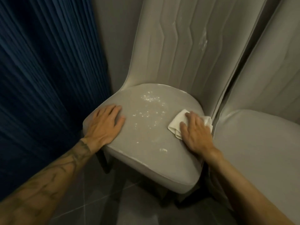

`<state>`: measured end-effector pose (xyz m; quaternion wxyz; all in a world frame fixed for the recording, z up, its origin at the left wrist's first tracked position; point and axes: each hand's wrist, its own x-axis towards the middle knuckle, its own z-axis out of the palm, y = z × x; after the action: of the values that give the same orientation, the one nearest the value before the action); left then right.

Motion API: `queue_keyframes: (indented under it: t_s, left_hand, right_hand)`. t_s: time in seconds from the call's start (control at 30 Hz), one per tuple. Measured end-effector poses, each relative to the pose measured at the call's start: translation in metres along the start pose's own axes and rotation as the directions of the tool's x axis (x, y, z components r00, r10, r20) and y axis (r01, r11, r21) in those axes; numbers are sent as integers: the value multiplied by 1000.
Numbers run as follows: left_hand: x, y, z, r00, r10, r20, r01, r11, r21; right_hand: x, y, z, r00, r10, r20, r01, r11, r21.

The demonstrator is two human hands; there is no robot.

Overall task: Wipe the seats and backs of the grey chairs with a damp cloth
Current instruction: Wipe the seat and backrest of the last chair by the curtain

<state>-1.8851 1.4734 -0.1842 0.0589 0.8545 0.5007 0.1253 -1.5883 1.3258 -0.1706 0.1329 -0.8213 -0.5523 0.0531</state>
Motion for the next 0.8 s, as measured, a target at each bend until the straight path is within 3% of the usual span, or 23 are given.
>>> queue_keyframes:
  t_s: [0.07, 0.2, 0.27, 0.4, 0.47, 0.67, 0.73, 0.8]
  left_hand:
    - [0, -2, 3, 1000, 14, 13, -14, 999, -39]
    - [-2, -7, 9, 1000, 5, 12, -4, 998, -70]
    - [-1, -8, 10, 1000, 5, 11, -4, 997, -72]
    - [1, -11, 12, 1000, -3, 10, 4, 997, -78]
    - [1, -12, 13, 1000, 8, 21, -6, 997, -78]
    - [13, -22, 8, 999, 53, 9, -52, 998, -43]
    - [23, -31, 3, 996, 87, 22, -87, 996, -32]
    - [30, -38, 0, 991, 125, 37, -124, 992, -20]
  right_hand:
    - [-22, -30, 16, 999, -5, 37, 6, 999, -31]
    - [-69, -79, 40, 977, -198, 79, 198, 980, 17]
    - [-68, -71, 32, 981, -162, 103, 162, 987, 13]
    - [-57, -39, 13, 991, 124, 43, -122, 991, -44]
    - [-58, -58, 17, 982, 186, 16, -185, 981, -52]
    - [-69, -126, 49, 989, -120, 88, 121, 993, -1]
    - [-67, -99, 35, 991, -94, 94, 96, 995, -17]
    - [-66, -62, 19, 996, 65, 57, -60, 995, -82]
